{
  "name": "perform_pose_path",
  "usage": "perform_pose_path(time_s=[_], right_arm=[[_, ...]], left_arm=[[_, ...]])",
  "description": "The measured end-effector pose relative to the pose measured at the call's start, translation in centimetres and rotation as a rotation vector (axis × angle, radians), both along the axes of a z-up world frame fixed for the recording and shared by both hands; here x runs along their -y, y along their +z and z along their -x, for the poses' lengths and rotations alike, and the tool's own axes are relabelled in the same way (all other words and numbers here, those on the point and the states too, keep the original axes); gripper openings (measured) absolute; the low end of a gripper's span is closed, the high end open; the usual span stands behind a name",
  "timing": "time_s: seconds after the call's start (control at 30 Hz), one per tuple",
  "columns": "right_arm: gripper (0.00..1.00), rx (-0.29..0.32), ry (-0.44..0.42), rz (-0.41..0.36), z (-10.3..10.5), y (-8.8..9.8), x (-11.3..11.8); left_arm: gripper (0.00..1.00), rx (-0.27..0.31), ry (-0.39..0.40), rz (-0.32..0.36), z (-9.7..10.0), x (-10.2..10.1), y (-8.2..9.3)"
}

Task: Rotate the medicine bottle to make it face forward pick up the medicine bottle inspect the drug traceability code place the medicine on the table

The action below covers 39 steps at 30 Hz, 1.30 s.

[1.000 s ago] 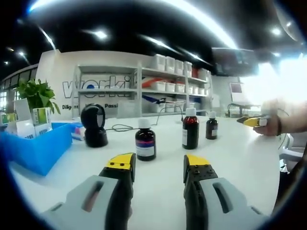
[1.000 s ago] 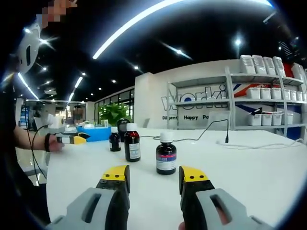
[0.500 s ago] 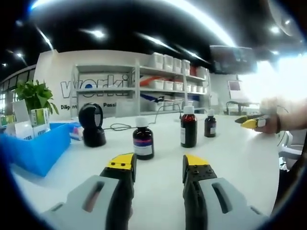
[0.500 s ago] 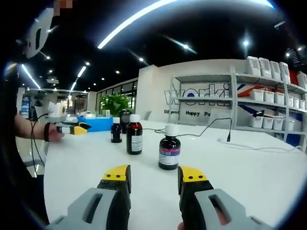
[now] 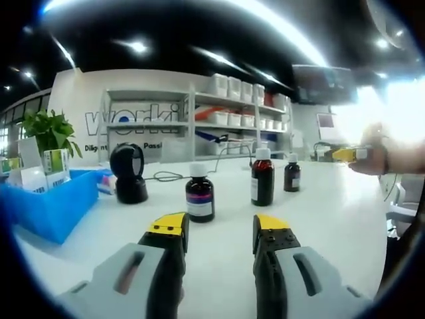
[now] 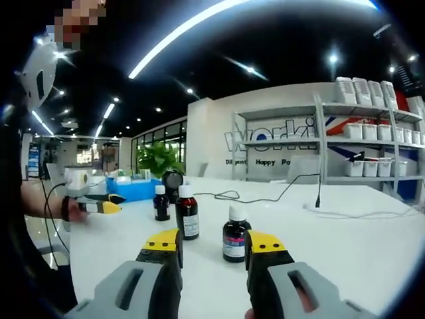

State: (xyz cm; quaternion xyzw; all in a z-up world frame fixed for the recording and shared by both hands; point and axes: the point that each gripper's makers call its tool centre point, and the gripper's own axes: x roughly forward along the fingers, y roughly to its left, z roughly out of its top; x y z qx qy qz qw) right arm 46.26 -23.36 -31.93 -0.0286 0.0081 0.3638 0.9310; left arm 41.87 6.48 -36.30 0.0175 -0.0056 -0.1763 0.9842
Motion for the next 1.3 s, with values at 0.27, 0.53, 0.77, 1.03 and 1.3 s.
perform_pose_path(time_s=[0.27, 0.53, 0.77, 1.03, 1.3], right_arm=[[0.33, 0.022, 0.046, 0.031, -0.9, 1.8, -2.1], [0.32, 0.024, 0.08, 0.035, -2.1, 2.7, -4.8], [0.32, 0.009, 0.128, 0.038, -2.8, 2.8, -8.1], [0.33, -0.015, 0.159, 0.055, -4.0, 1.9, -11.1], [0.35, -0.055, 0.173, 0.132, -4.7, -0.4, -13.0]], left_arm=[[0.3, 0.001, -0.003, -0.022, 0.1, 0.1, -0.3], [0.3, 0.011, 0.01, -0.013, 0.0, -0.3, -0.1], [0.3, 0.013, 0.014, -0.028, 0.0, -0.3, -0.1], [0.3, 0.01, 0.014, -0.03, 0.0, -0.3, -0.2], [0.3, 0.017, 0.006, -0.032, 0.0, -0.2, -0.2]])
